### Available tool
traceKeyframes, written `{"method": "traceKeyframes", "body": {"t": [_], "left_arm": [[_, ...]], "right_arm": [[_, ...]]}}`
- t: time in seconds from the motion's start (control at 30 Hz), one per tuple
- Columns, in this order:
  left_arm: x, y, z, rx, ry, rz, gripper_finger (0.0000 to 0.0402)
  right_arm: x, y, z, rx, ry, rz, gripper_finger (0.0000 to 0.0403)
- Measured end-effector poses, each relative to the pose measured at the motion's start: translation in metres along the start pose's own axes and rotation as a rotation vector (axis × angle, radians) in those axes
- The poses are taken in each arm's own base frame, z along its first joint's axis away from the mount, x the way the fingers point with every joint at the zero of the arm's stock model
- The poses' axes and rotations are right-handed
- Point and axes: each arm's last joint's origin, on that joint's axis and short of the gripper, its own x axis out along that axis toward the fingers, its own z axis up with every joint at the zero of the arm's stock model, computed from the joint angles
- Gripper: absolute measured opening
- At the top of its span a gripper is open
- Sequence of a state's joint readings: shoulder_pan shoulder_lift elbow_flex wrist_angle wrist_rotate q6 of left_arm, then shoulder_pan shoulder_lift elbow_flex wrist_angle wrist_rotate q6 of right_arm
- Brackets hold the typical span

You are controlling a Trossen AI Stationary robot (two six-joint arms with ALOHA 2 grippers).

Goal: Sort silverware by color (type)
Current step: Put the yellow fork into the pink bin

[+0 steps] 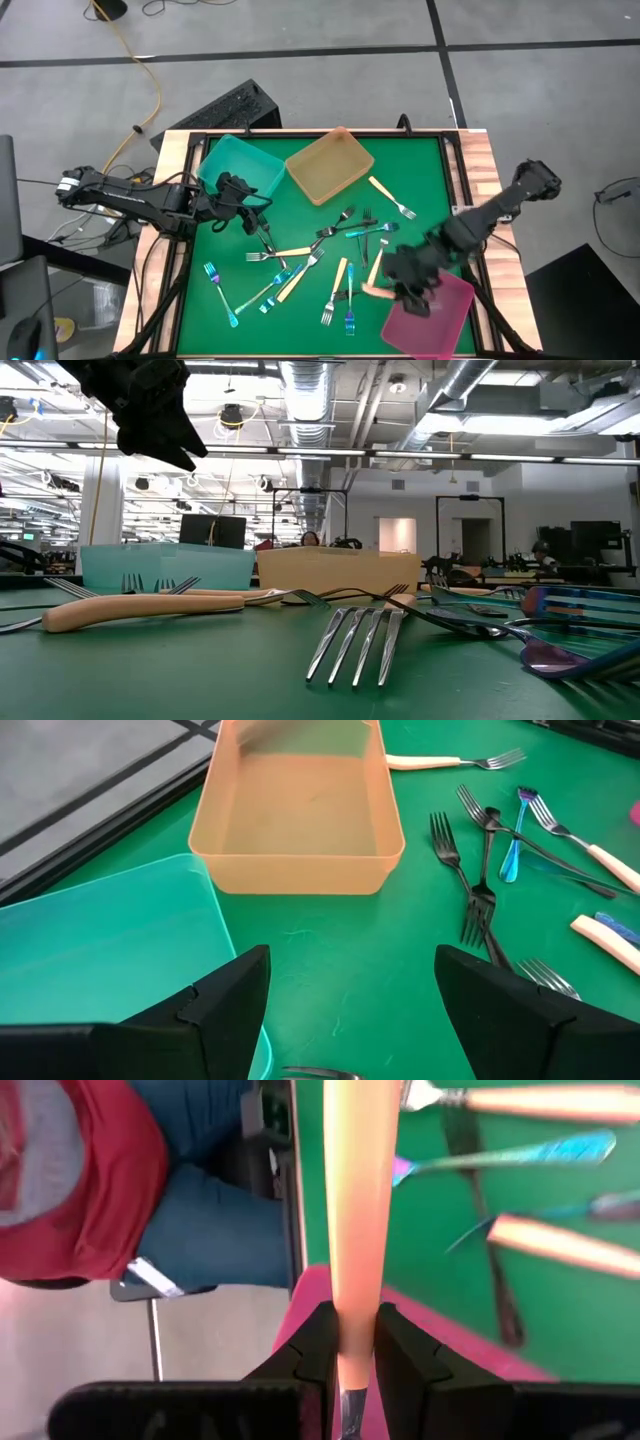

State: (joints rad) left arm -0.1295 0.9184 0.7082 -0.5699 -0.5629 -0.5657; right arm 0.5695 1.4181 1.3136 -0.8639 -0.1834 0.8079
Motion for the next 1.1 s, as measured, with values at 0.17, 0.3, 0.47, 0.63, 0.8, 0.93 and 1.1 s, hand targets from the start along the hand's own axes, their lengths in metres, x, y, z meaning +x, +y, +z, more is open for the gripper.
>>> {"method": "traceKeyframes", "body": {"t": [0.17,0.3,0.47,0.63,0.8,0.93,1.1], "left_arm": [[0.0,0.0,0.0,-0.019,0.004,-0.007,0.0267],[0.0,0.0,0.0,-0.019,0.003,-0.005,0.0267],[0.0,0.0,0.0,-0.022,0.0,-0.001,0.0267],[0.0,0.0,0.0,-0.022,0.001,-0.002,0.0267],[0.0,0.0,0.0,-0.023,-0.001,-0.002,0.0267],[0.0,0.0,0.0,-0.023,-0.001,-0.001,0.0267],[0.0,0.0,0.0,-0.023,-0.001,-0.001,0.0267]], "right_arm": [[0.006,0.023,-0.029,0.175,-0.05,-0.058,0.0076],[0.007,0.031,-0.05,0.414,-0.102,-0.136,0.0076],[0.004,0.026,-0.077,0.775,-0.128,-0.301,0.0076],[0.006,0.023,-0.098,1.034,-0.161,-0.412,0.0076],[0.015,0.024,-0.104,1.131,-0.177,-0.41,0.0076],[0.03,0.021,-0.097,1.146,-0.197,-0.462,0.0076],[0.049,0.017,-0.093,1.15,-0.139,-0.552,0.0076]]}}
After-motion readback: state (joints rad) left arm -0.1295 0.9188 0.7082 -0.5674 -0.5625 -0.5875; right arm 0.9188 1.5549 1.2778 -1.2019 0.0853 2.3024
